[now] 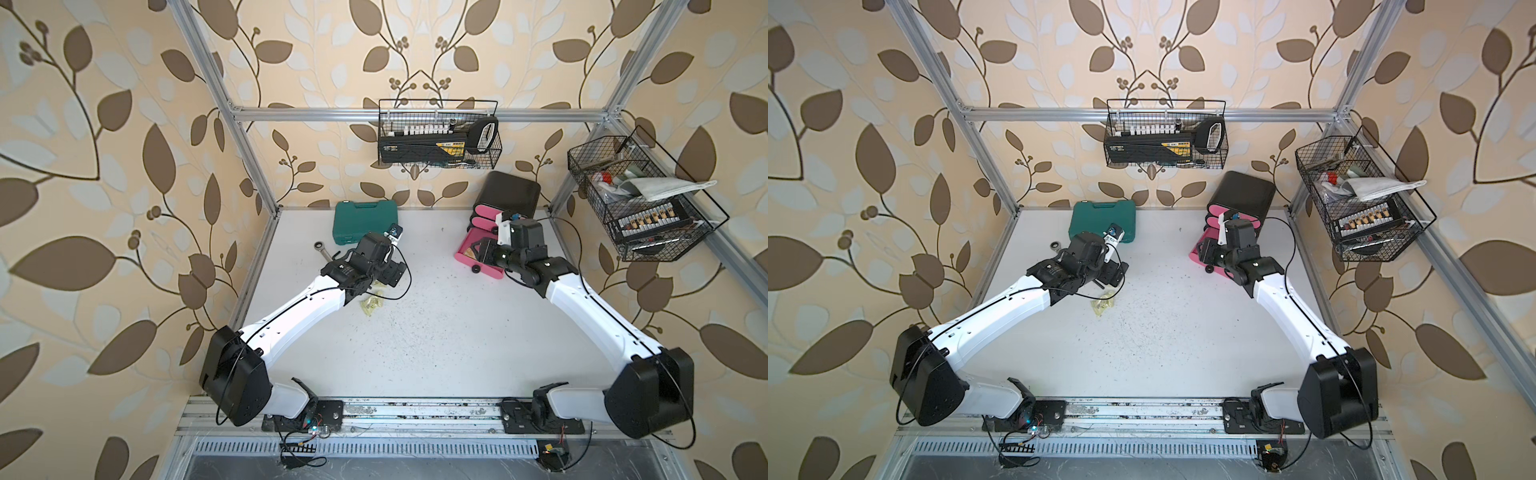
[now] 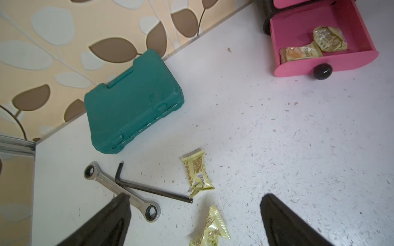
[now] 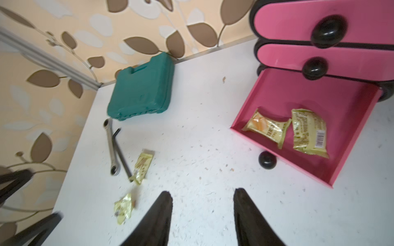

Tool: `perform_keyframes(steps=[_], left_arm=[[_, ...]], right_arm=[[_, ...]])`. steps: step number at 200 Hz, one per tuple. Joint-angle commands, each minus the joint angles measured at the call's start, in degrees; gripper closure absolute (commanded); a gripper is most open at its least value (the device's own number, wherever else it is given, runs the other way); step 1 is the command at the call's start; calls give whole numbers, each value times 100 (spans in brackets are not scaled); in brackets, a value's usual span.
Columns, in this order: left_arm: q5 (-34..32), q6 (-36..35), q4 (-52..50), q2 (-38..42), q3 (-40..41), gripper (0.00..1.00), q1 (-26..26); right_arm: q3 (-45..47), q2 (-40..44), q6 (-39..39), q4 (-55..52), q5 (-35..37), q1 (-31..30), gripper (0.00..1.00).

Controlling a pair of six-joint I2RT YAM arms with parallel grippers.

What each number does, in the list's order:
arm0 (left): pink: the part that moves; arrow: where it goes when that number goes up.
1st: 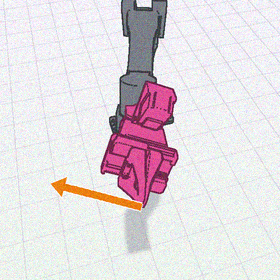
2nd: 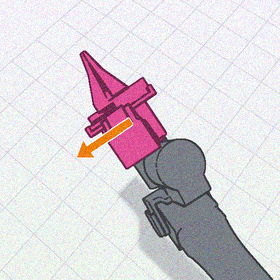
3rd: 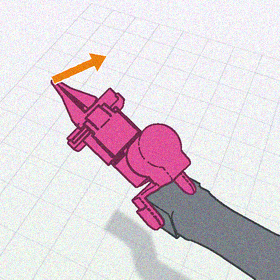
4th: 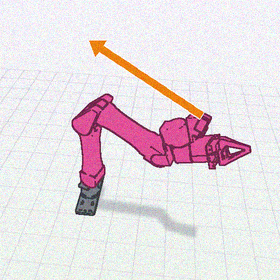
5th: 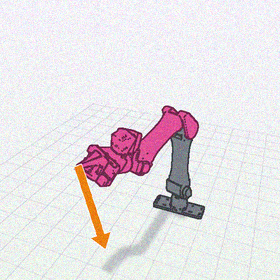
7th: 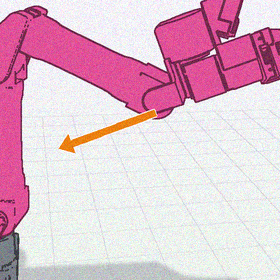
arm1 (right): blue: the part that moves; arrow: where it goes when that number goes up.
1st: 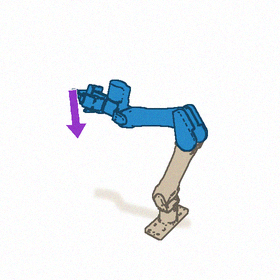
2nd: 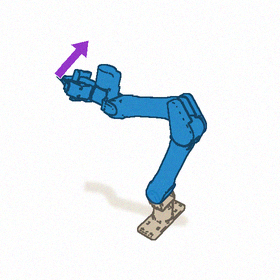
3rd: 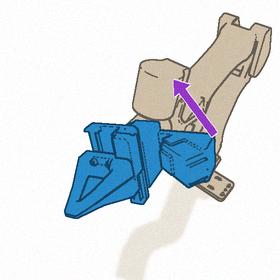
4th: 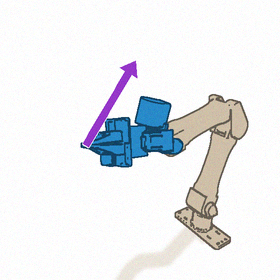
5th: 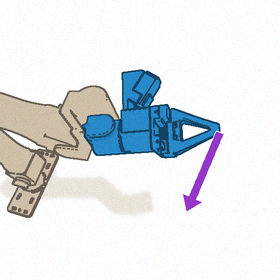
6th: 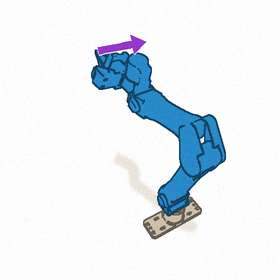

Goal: Place the cookies into the drawer by color
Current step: Place the cookie in the drawer, then pick up the cookie at the center of the board.

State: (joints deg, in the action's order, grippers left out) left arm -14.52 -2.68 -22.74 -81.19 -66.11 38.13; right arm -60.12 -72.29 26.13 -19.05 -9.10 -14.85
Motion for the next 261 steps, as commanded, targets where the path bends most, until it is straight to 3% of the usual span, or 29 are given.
perform_keyframes(steps=[1,31,59,110,227,261], left_arm=[[222,715,-674,-99,-34,2,-84],[315,1152,-679,-449,404,2,-326],[1072,1621,-589,-918,579,2,-737],[1172,2235,-622,-1706,439,3,-762],[1590,2743,-281,-1911,808,49,-757],[1772,2762,-224,-1716,800,58,-755]], right_arm=[[454,537,-313,-512,-805,-190,50],[1029,1215,-100,-582,-1199,-522,50],[1312,1616,75,-614,-1212,-881,50],[1362,1612,15,-685,-1205,-951,49],[1380,1610,226,-515,-1289,-950,49],[1363,1713,309,-543,-1263,-942,48]])
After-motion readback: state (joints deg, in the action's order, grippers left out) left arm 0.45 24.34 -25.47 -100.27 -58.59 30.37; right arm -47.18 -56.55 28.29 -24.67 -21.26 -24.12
